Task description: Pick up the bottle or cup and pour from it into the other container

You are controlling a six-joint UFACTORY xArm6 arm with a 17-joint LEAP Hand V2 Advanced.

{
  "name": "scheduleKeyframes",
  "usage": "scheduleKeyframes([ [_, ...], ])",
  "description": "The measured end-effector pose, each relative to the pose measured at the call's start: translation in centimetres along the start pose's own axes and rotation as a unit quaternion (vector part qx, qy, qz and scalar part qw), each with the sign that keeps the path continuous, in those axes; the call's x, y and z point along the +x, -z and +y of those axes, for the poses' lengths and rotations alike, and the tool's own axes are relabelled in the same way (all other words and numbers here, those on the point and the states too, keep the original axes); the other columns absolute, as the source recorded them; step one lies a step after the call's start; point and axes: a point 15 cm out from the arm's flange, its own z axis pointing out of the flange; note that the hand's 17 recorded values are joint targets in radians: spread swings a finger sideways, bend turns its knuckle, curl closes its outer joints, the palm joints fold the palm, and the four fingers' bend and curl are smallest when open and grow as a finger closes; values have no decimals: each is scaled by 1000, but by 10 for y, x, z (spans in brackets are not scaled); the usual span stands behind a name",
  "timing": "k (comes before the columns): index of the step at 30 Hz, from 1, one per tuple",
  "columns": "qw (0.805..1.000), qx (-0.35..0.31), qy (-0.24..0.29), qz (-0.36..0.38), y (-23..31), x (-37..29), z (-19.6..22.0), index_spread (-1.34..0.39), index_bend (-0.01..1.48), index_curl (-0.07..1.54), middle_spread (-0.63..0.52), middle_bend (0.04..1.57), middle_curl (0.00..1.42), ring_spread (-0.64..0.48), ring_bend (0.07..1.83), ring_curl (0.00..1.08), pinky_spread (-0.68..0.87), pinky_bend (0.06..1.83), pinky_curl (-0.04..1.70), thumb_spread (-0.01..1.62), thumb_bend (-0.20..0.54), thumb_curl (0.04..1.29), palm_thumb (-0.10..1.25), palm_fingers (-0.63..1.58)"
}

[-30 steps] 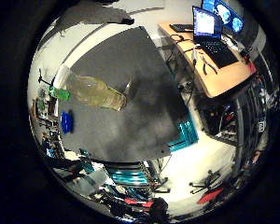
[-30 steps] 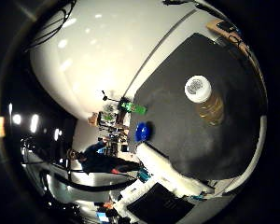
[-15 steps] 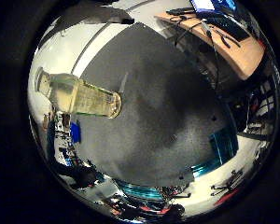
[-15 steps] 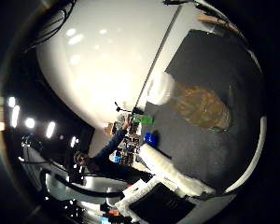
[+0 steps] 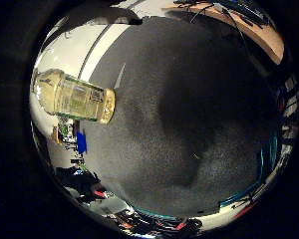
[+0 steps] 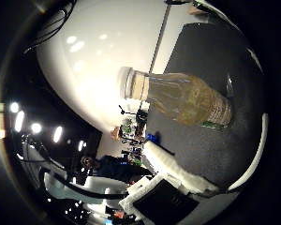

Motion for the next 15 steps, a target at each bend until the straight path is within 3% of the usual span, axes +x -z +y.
scheduleKeyframes([
  [9, 1000, -14, 0, -20, -18, -3, 0, -183, 178, 307, 23, 346, 349, 33, 647, 230, 343, 857, -12, 976, -24, 332, 612, 275],
  [15, 999, -30, 8, -30, -31, -14, -3, -211, 182, 324, -43, 448, 378, -60, 775, 244, 177, 789, -14, 964, -18, 356, 684, 462],
])
